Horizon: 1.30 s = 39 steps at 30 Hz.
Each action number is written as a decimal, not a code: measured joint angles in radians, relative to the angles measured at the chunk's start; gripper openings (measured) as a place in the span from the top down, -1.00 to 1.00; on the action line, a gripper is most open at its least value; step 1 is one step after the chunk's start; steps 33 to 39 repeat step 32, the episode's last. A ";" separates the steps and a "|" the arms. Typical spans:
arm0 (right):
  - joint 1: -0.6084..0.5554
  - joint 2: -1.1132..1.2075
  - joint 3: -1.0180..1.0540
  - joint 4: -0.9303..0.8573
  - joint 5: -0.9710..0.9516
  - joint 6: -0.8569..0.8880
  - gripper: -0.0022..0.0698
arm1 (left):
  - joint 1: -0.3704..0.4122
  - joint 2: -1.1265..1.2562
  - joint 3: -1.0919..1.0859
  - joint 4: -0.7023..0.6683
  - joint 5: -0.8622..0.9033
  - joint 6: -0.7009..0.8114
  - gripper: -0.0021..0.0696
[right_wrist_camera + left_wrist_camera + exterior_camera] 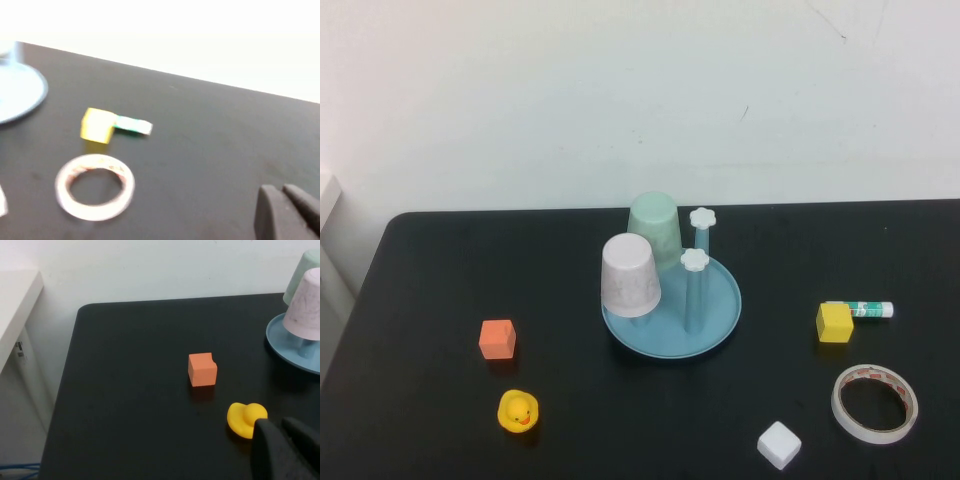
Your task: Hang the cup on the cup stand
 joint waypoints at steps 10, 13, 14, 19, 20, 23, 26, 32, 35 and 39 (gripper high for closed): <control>-0.087 -0.024 0.079 -0.008 -0.021 0.077 0.94 | 0.000 0.000 0.000 -0.001 0.000 0.000 0.95; -0.087 -0.024 0.079 -0.009 -0.021 0.104 0.94 | 0.000 0.000 0.000 -0.001 0.000 0.000 0.95; -0.087 -0.024 0.079 -0.009 -0.021 0.108 0.94 | 0.000 0.000 0.000 -0.001 0.000 0.000 0.95; -0.087 -0.024 0.079 -0.011 -0.021 0.119 0.94 | 0.000 0.000 0.000 -0.001 0.000 0.000 0.95; -0.087 -0.024 0.079 -0.011 -0.021 0.119 0.94 | 0.000 0.000 0.000 -0.001 0.000 0.000 0.95; -0.083 -0.024 0.079 -0.011 -0.021 0.119 0.94 | 0.000 0.000 0.000 -0.001 0.000 0.000 0.95; -0.055 -0.024 0.079 -0.011 -0.021 0.119 0.94 | 0.000 0.000 0.000 -0.001 0.000 0.000 0.95; -0.028 -0.024 0.079 -0.011 -0.021 0.119 0.94 | 0.000 0.000 0.000 -0.001 0.000 0.000 0.95; -0.028 -0.024 0.079 -0.011 -0.021 0.119 0.94 | 0.000 0.000 0.000 -0.001 0.000 0.000 0.95; -0.028 -0.024 0.079 -0.011 -0.021 0.119 0.94 | 0.000 0.000 0.000 -0.001 0.000 0.000 0.95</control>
